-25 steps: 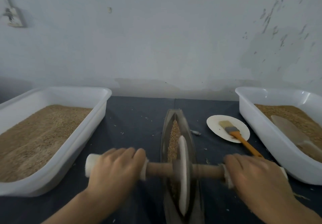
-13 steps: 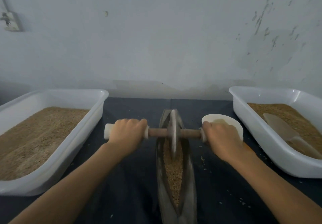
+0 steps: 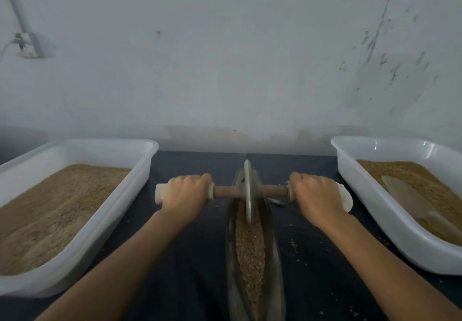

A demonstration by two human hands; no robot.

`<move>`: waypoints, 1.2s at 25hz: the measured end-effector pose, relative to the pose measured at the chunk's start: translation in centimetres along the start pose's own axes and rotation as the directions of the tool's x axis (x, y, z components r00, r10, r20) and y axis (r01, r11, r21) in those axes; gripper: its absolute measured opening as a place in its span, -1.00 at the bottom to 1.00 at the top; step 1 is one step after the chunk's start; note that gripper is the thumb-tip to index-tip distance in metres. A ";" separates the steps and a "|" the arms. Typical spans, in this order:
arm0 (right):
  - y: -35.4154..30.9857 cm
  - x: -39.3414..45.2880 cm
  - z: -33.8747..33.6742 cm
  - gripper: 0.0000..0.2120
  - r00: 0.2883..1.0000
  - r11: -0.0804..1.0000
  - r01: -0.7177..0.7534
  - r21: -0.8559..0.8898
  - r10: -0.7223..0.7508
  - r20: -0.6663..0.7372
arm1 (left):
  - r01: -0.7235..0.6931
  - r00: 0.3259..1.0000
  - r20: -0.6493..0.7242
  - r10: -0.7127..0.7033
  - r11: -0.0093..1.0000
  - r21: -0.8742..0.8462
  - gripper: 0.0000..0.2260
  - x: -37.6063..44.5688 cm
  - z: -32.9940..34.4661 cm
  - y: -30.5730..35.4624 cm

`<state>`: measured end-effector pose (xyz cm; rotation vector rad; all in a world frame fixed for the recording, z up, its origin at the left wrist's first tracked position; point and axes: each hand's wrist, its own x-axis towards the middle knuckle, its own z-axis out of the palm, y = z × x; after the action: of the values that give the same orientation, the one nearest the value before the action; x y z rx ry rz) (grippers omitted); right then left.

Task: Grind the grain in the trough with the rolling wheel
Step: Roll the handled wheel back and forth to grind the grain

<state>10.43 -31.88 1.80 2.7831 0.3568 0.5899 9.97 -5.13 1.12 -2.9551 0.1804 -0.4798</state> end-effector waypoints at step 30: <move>0.2 -7.2 -1.1 -0.77 0.986 0.983 0.050 0.177 -0.077 0.147 | -0.244 0.961 -0.148 0.234 0.968 -0.054 -0.84 -9.7 -0.9 -0.4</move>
<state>3.59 -34.00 0.23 2.9456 0.4830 0.3413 0.58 -3.52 -0.89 -2.9125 0.5751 -0.6590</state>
